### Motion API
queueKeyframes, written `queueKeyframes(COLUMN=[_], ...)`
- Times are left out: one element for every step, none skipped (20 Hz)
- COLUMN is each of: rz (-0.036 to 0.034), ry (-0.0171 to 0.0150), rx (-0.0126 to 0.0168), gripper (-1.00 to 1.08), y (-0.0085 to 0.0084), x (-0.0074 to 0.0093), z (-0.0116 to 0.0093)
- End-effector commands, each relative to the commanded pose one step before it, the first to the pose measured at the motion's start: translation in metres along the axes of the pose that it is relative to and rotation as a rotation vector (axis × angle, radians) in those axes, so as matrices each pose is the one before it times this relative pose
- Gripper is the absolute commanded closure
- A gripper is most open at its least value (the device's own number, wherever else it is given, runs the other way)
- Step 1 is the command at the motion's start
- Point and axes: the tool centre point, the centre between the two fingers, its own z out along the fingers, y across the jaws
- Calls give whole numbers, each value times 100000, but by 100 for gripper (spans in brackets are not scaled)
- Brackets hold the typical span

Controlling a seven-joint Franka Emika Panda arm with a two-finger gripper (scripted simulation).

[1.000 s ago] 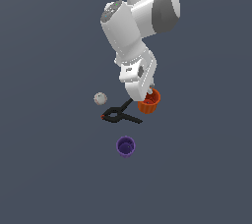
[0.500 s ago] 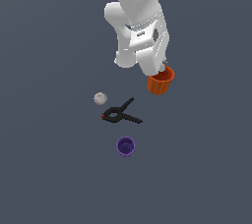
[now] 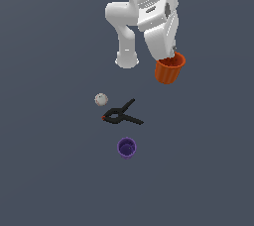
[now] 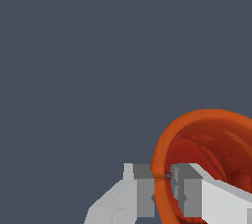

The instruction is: Pick up a designated object from a clutter of objects.

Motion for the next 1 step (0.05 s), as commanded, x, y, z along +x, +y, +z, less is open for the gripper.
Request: queueKeyframes(rz=[6], ry=[71], rx=[-53], gripper=[108], y=[-81], x=[249], z=[-279])
